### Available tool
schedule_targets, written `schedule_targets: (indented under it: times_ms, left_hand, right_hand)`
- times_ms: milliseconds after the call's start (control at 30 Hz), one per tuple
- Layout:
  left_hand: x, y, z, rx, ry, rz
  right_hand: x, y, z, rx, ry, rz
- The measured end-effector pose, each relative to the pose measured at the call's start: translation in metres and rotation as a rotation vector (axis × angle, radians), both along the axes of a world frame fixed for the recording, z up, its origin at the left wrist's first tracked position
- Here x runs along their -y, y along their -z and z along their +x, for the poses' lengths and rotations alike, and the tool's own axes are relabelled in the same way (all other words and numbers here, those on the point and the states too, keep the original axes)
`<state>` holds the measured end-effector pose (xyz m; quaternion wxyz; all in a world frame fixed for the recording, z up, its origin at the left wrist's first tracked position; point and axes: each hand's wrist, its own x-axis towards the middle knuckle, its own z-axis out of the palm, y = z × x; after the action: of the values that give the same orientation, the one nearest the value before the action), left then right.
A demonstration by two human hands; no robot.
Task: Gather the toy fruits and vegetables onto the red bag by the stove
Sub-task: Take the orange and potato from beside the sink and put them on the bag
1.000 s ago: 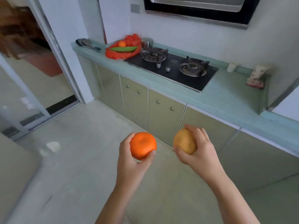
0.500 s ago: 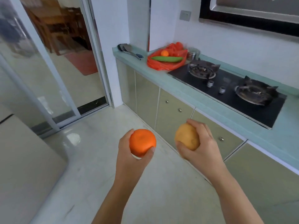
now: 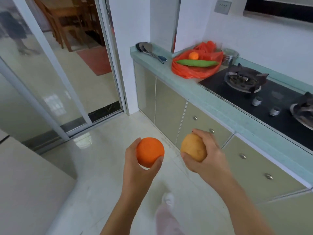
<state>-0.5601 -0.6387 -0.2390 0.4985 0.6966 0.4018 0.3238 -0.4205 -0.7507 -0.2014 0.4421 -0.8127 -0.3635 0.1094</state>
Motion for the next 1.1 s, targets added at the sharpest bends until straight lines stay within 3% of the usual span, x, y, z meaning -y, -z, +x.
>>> schedule_targets:
  times_ms: [400, 867, 1100]
  left_hand:
    - [-0.138, -0.045, 0.2, 0.017, 0.188, 0.193]
    - [-0.249, -0.008, 0.31, 0.035, 0.217, 0.076]
    - [-0.353, 0.001, 0.365, 0.05, 0.313, 0.038]
  right_hand:
    - [-0.124, -0.023, 0.184, -0.03, 0.089, 0.118]
    - [-0.221, -0.006, 0.291, -0.09, 0.2, 0.035]
    - [-0.322, -0.002, 0.34, -0.01, 0.279, -0.009]
